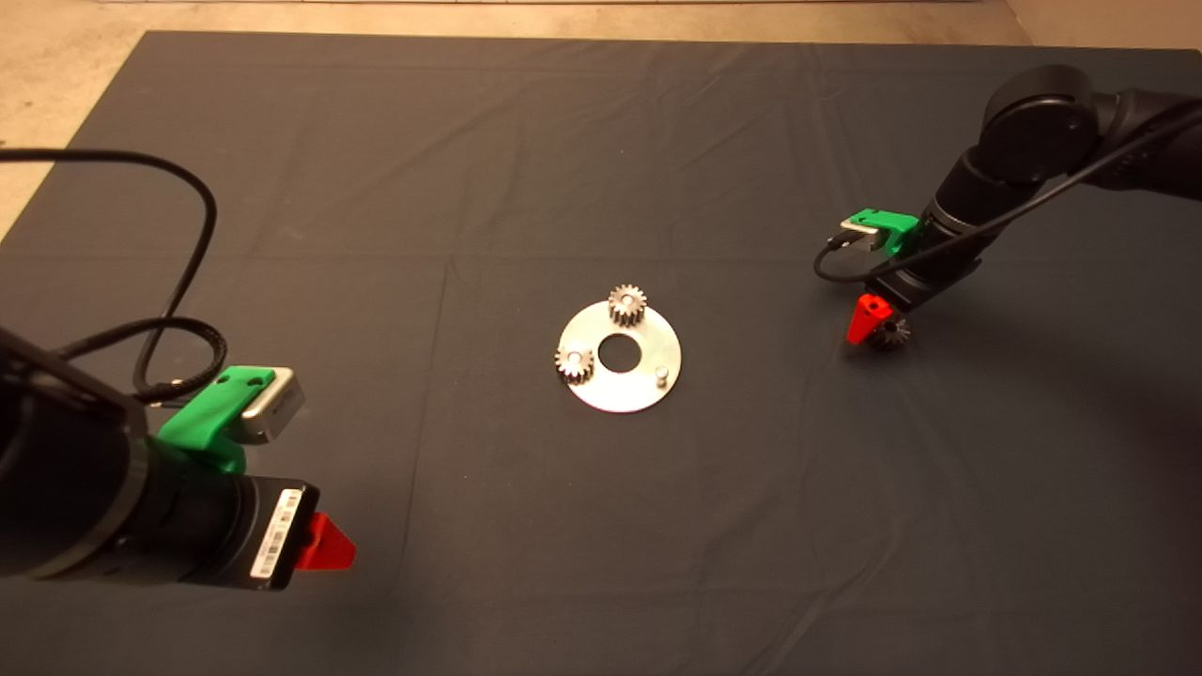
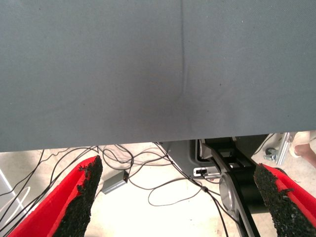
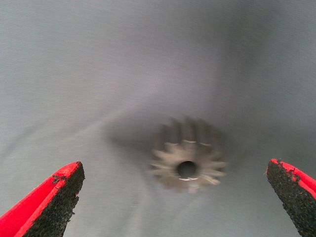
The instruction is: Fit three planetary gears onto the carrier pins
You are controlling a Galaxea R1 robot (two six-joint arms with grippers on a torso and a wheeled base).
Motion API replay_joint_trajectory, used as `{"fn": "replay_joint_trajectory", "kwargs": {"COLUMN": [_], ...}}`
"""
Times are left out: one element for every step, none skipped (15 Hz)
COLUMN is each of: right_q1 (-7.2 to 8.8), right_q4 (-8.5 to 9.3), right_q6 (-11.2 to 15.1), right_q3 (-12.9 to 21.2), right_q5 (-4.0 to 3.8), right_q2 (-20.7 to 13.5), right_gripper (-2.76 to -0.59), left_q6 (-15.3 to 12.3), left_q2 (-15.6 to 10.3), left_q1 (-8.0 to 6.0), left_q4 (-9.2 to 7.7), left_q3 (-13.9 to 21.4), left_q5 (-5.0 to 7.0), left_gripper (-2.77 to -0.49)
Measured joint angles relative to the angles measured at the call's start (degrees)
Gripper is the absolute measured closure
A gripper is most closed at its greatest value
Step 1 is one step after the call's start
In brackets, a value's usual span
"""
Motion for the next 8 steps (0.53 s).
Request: {"fn": "replay_joint_trajectory", "kwargs": {"right_q1": [0.00, 0.00, 0.00, 0.00, 0.00, -0.06, -0.24, -0.63], "right_q4": [0.00, 0.02, 0.00, 0.00, 0.00, 0.00, 0.00, 0.01], "right_q6": [-0.01, -0.02, -0.02, -0.02, -0.02, -0.02, -0.02, -0.02], "right_q3": [-0.16, -0.16, -0.13, -0.13, -0.13, -0.16, -0.16, -0.16], "right_q5": [-0.07, -0.08, -0.05, -0.02, -0.02, -0.05, -0.11, -0.11], "right_q2": [-0.11, -0.10, -0.10, -0.05, -0.05, -0.10, -0.11, -0.10], "right_gripper": [-2.75, -2.75, -2.75, -2.75, -2.75, -2.75, -2.75, -2.75], "left_q6": [0.01, 0.01, 0.00, 0.01, 0.01, 0.01, 0.01, 0.01], "left_q2": [0.00, 0.00, 0.00, -0.02, 0.00, 0.00, 0.00, 0.02], "left_q1": [0.00, 0.00, 0.00, 0.00, 0.00, 0.00, 0.01, 0.00], "left_q4": [-0.42, -0.68, -0.83, -1.01, -1.04, -1.18, -1.25, -1.27], "left_q3": [0.00, 0.02, 0.02, 0.02, 0.10, 0.13, 0.13, 0.13], "left_q5": [-0.02, -0.02, -0.02, 0.00, 0.00, 0.00, 0.00, -0.01], "left_gripper": [-2.17, -2.17, -2.17, -2.17, -2.17, -2.17, -2.17, -2.17]}}
